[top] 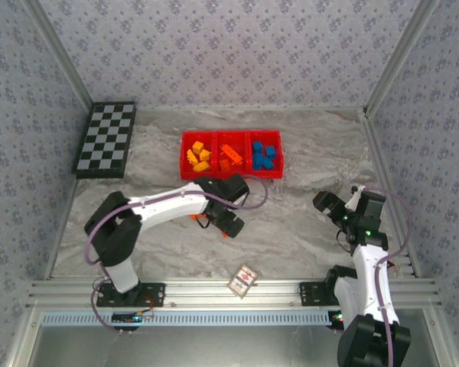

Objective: Sort the legos into containers by color
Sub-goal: Pick up the lego from the middle-left of the table.

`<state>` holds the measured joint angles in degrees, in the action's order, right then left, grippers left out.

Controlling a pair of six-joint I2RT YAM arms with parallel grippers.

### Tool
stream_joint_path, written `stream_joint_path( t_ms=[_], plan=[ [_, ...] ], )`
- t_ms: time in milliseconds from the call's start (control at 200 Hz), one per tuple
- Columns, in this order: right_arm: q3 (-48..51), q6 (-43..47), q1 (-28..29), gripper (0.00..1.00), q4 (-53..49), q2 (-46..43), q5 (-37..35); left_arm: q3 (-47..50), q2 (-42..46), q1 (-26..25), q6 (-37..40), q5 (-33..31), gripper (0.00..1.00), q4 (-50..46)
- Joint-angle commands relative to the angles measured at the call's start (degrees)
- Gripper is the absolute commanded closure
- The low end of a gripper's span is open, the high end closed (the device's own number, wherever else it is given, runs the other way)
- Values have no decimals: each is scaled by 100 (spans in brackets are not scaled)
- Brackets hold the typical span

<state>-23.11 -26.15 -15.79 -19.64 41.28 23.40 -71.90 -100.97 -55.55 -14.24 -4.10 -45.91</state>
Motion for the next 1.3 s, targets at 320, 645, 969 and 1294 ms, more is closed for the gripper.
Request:
stream_joint_path(
  t_ms=[320,645,969,1294],
  plan=[
    [26,14,-47,0,-87,-29,8,-820,-1072,-166,956,90,18,-774],
    [19,6,-47,0,-78,-14,7,-1109,-1624,-141,1134,230,36,-1015],
    [26,8,-56,0,-81,-14,20,-1150,-1843,-74,1088,296,68,-1145],
    [49,-26,-56,0,-18,21,16,-1028,-1488,13,805,-21,73,-986]
  ],
)
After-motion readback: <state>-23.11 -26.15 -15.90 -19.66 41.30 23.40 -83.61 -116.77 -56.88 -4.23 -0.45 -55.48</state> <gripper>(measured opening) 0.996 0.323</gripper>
